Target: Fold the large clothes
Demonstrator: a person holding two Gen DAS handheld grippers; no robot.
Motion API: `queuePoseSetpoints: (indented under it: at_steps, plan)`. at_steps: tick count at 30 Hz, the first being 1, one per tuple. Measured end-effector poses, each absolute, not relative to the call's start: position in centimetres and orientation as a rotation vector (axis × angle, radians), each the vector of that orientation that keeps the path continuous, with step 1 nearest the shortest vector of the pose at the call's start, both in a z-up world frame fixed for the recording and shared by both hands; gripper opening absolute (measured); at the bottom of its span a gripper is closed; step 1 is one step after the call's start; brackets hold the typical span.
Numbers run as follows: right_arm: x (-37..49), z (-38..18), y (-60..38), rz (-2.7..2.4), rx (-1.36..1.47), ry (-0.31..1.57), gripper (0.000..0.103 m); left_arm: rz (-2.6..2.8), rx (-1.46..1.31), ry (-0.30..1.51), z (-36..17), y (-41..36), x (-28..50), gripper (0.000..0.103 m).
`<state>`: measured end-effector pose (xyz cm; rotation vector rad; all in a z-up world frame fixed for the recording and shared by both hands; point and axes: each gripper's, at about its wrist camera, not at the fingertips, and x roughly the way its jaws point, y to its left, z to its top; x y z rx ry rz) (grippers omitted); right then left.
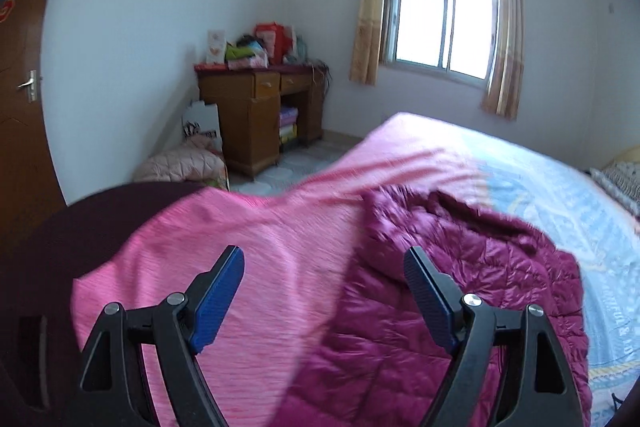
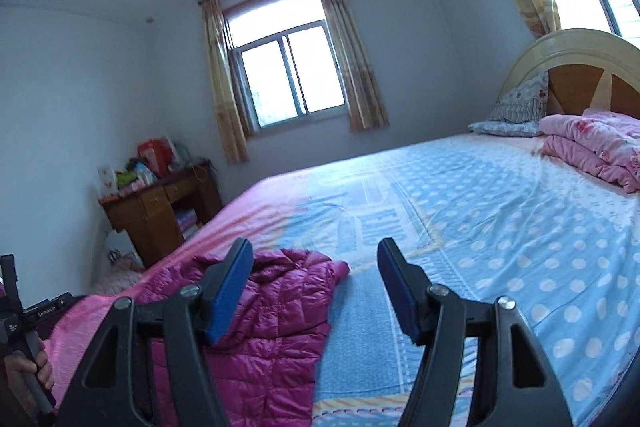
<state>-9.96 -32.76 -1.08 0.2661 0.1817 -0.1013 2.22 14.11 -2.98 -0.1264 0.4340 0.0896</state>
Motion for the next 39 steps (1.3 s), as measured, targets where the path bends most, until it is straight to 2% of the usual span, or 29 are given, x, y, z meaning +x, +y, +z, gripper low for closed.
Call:
queuePoseSetpoints:
  at_steps: [4, 6, 11, 16, 19, 23, 25, 27, 31, 34, 38, 39]
  plan:
    - [-14.7, 1.3, -33.6, -0.022, 0.287, 0.108, 0.069, 0.138, -0.133, 0.370, -0.8, 18.4, -1.4, 0.082]
    - [-16.8, 2.4, -33.9, 0.014, 0.283, 0.092, 0.076, 0.176, -0.121, 0.342, -0.1, 20.1, -3.2, 0.082]
    - [-21.2, 3.7, -34.2, 0.120, 0.294, 0.084, 0.077, 0.305, -0.100, 0.261, 2.2, 23.8, -8.1, 0.082]
    - [-23.2, 4.6, -34.1, 0.194, 0.296, 0.078, 0.077, 0.438, -0.113, 0.121, 7.0, 27.8, -12.7, 0.082]
    - [-22.8, 4.3, -34.1, 0.211, 0.283, 0.114, 0.086, 0.433, -0.133, 0.131, 8.2, 29.2, -13.2, 0.082]
    - [-19.0, -0.5, -32.7, 0.212, 0.243, 0.330, 0.085, 0.400, -0.109, 0.184, 6.1, 28.5, -11.3, 0.082]
    - [-16.1, -5.6, -31.9, 0.236, 0.299, 0.506, 0.078, 0.363, -0.098, 0.220, 4.6, 27.2, -10.7, 0.082]
    - [-13.6, -10.5, -31.1, 0.246, 0.330, 0.684, 0.061, 0.340, -0.089, 0.245, 3.7, 26.1, -10.1, 0.082]
    - [-11.1, -19.2, -30.1, 0.217, 0.401, 0.944, 0.059, 0.326, -0.036, 0.238, 3.4, 24.8, -10.0, 0.082]
    - [-10.5, -22.6, -30.1, 0.245, 0.479, 1.038, 0.059, 0.327, -0.036, 0.211, 3.7, 24.7, -10.3, 0.083]
    - [-9.8, -24.0, -28.1, 0.319, 0.481, 1.079, 0.059, 0.309, -0.058, 0.244, 3.3, 24.9, -9.6, 0.084]
    - [-9.9, -23.9, -27.7, 0.329, 0.474, 1.083, 0.056, 0.308, -0.061, 0.254, 3.0, 24.9, -9.4, 0.084]
